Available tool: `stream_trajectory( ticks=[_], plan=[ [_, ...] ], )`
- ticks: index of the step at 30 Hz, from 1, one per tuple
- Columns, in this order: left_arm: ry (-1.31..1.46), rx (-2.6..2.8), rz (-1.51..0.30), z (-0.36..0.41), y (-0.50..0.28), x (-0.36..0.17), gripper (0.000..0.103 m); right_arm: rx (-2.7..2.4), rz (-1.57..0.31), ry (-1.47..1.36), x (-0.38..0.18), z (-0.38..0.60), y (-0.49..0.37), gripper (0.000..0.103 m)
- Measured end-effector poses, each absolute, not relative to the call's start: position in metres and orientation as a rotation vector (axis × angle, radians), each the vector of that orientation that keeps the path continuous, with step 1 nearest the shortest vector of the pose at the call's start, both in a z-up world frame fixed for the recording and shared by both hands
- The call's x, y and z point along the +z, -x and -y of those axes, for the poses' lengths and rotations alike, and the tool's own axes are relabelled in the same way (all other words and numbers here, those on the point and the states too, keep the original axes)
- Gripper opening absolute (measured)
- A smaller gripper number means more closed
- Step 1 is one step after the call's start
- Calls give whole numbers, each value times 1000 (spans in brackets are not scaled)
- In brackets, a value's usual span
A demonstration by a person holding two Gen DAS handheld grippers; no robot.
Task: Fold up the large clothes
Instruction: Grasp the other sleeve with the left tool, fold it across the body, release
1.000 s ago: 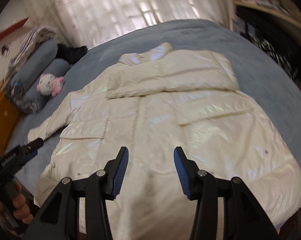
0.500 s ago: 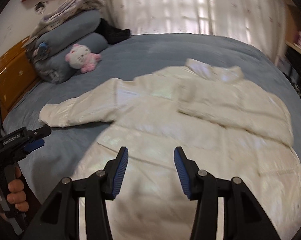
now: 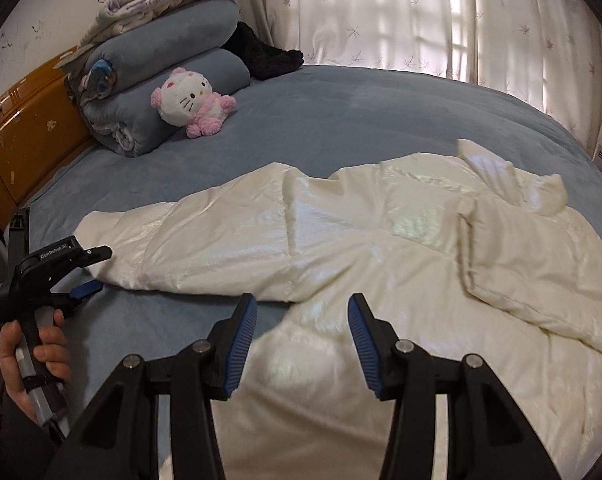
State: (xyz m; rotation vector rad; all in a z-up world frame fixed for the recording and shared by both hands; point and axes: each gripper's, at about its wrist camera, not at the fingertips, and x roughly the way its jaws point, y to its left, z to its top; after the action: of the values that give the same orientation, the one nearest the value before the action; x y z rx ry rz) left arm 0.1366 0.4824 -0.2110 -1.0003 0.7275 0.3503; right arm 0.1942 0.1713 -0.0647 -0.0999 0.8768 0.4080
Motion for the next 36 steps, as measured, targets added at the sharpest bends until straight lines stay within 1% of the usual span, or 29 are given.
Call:
stream_trajectory(
  ticks=[1,3,5,6,8,11,16,19,22,25,27,31,34,36],
  plan=[
    [1002,355,-722,-488,-139,-213,63,400,-880,98,-68,-174,-198,48],
    [977,382,-716,-495,-148,-216,56,389,-891,86,-76,-177,-205,48],
    [957,408,-715,-499,-155,-217,42,387,-904,74,-84,-178,-207,48],
    [957,415,-711,-501,-157,-218,38,386,-909,75,-87,-177,-208,48],
    [973,400,-676,-504,-159,-221,15,384,-923,72,-94,-175,-208,48],
    [935,411,-637,-499,-161,-218,7,377,-946,51,-102,-169,-208,48],
    [748,453,-597,-471,-166,-169,5,369,-947,8,-98,-155,-206,48],
    [657,392,-503,-441,-162,-113,5,371,-924,-30,-88,-142,-199,48],
    [557,324,-417,-401,-156,-62,5,372,-911,-70,-77,-122,-190,48],
    [446,208,-342,-342,-152,-10,5,364,-895,-111,-65,-95,-179,48],
    [398,134,-322,-305,-151,10,5,349,-882,-145,-58,-71,-171,48],
    [359,0,-351,-230,-157,30,5,307,-844,-222,-45,-23,-159,48],
    [319,-62,-397,-180,-176,29,5,249,-810,-266,-40,20,-150,48],
    [273,-104,-448,-136,-187,18,5,217,-804,-287,-42,42,-147,48]
  ],
)
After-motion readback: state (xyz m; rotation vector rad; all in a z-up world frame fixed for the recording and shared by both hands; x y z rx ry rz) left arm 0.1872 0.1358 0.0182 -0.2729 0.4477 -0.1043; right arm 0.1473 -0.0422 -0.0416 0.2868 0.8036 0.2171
